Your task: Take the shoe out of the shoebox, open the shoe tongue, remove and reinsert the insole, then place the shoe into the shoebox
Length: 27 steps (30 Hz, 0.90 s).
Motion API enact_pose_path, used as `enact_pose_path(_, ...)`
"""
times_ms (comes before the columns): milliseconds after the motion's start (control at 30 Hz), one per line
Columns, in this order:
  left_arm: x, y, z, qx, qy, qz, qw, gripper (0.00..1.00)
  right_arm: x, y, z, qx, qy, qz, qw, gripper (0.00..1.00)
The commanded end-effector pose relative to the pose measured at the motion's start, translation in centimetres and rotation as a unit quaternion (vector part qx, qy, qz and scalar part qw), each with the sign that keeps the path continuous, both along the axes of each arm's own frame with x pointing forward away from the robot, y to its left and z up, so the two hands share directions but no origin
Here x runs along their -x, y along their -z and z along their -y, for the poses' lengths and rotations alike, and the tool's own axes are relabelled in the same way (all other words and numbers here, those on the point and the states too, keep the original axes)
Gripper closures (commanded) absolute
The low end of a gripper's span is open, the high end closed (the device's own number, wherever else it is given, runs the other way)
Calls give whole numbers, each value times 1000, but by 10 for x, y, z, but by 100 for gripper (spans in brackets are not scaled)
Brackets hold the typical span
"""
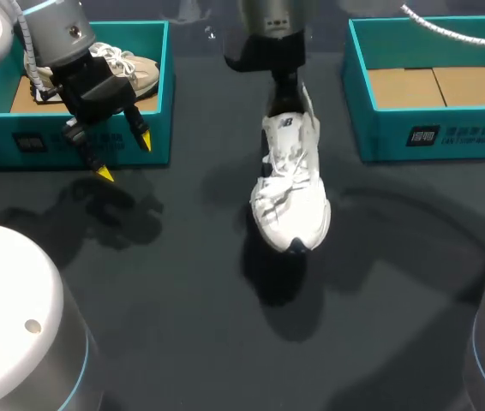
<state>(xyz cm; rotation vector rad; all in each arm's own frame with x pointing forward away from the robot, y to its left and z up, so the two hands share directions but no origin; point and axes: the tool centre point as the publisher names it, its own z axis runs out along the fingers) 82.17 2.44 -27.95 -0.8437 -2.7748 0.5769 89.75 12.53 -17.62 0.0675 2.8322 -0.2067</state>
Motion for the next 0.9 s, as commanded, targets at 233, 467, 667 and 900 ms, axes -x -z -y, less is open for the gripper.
enact_pose_path(233,0,0,0,-1,1,0,1000,0,-68,-50,64,36,32,-6,999,100)
enact_pose_path(467,0,0,0,-1,1,0,1000,0,-68,-50,64,36,32,-6,999,100)
enact_pose_path(667,0,0,0,-1,1,0,1000,0,-68,-50,64,36,32,-6,999,100)
enact_pose_path(900,0,0,0,-1,1,0,1000,0,-88,-66,130,40,47,27,998,100)
